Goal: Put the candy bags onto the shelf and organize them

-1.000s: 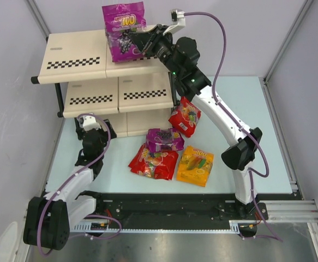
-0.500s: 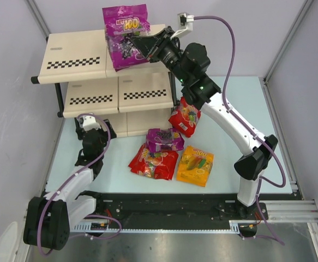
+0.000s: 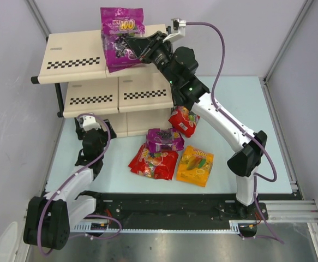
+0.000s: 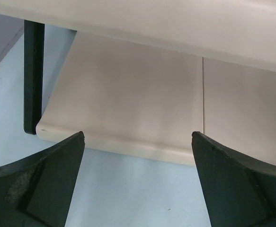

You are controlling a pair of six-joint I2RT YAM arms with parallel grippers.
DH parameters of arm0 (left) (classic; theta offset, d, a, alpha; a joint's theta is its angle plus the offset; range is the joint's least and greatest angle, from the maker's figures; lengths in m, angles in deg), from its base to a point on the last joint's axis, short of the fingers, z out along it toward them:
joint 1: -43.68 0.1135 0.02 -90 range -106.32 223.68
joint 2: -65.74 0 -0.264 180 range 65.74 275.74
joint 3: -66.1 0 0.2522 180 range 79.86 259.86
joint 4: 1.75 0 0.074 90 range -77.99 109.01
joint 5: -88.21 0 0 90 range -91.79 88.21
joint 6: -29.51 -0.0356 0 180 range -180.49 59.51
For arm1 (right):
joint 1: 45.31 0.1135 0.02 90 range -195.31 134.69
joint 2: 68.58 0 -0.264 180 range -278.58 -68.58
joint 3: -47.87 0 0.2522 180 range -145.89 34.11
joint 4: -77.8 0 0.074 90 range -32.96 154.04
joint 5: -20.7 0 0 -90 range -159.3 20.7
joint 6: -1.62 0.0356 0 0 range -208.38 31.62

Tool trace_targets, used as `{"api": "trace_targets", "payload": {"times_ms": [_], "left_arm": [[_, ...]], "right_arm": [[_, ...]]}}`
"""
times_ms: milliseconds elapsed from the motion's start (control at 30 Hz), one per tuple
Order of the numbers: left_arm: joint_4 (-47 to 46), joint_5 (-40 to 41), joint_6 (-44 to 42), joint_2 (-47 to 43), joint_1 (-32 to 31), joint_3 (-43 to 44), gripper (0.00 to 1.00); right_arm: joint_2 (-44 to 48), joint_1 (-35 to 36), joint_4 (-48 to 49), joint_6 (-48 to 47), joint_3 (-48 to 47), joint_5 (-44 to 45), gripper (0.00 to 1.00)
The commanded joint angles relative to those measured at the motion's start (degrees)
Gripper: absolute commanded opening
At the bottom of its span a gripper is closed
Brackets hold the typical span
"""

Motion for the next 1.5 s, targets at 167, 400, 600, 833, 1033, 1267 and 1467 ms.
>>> {"api": "trace_targets", "payload": {"times_ms": [167,400,600,833,1033,1267,1467], "left_arm": [[-1.06,-0.03,1.18,-0.04,0.60,1.06,1.00],[-1.14,-0.03,1.18,-0.04,0.60,1.06,1.00],[-1.06,0.05,1.18,-0.04,0.60,1.06,1.00],[-1.06,0.14,1.27,0.04,0.69,1.06,1.00],[-0.62,0.40,1.45,0.31,0.69,1.41,1.00],[-0.44,0.58,1.53,0.57,0.69,1.59,1.00],[-0.70,0.41,1.45,0.05,0.69,1.24,1.00]], "right_arm": [[-1.59,1.26,5.57,0.81,-5.63,2.87,0.08],[-2.99,-0.32,2.23,0.81,-8.36,-1.09,0.66],[-0.27,-2.96,2.24,-1.99,-6.42,-1.36,0.95],[12.45,-8.58,4.33,-9.11,7.53,1.53,0.97],[33.98,-13.85,7.06,-14.57,33.94,9.43,0.97],[49.55,-14.56,-10.57,-10.54,55.96,17.98,0.95],[55.01,-11.84,-13.86,-5.87,76.59,13.85,0.91]]}}
